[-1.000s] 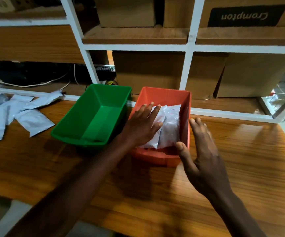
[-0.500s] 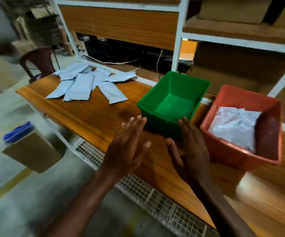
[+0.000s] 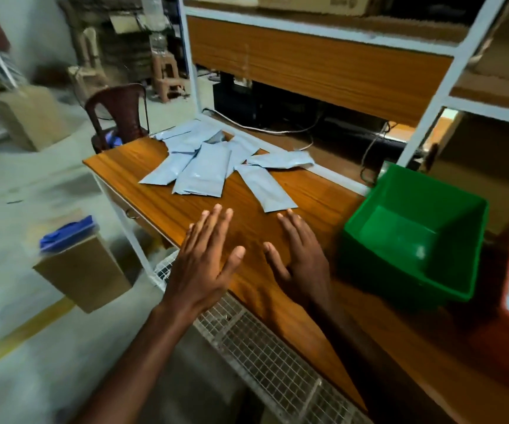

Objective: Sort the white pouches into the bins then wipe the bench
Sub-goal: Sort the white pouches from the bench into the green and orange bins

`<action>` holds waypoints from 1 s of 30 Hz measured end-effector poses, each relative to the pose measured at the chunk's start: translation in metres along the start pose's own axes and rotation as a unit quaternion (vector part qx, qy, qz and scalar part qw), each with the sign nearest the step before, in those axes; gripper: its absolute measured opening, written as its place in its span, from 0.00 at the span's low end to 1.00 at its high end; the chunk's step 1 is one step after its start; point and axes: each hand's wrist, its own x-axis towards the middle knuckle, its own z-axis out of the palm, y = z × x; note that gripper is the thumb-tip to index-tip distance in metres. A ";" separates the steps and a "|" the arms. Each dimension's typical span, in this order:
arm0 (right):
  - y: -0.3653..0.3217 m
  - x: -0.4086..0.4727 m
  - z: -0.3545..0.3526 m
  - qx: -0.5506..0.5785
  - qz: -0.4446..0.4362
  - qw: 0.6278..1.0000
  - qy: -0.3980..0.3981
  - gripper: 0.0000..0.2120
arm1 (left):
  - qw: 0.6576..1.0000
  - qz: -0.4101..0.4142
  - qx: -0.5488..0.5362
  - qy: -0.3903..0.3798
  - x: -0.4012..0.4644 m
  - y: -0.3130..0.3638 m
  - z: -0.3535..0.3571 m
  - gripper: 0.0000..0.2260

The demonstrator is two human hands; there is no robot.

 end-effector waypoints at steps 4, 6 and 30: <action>0.024 0.071 0.053 0.023 0.024 0.998 -0.050 0.32 | 1.000 -0.009 0.015 0.005 0.060 -0.052 0.012 0.30; 0.032 0.099 0.069 0.048 0.040 0.996 -0.059 0.31 | 0.999 -0.019 0.024 -0.011 0.085 -0.070 0.020 0.30; 0.063 0.243 0.224 -0.156 0.366 0.909 -0.126 0.32 | 0.962 0.118 0.152 -0.195 0.342 -0.275 0.155 0.32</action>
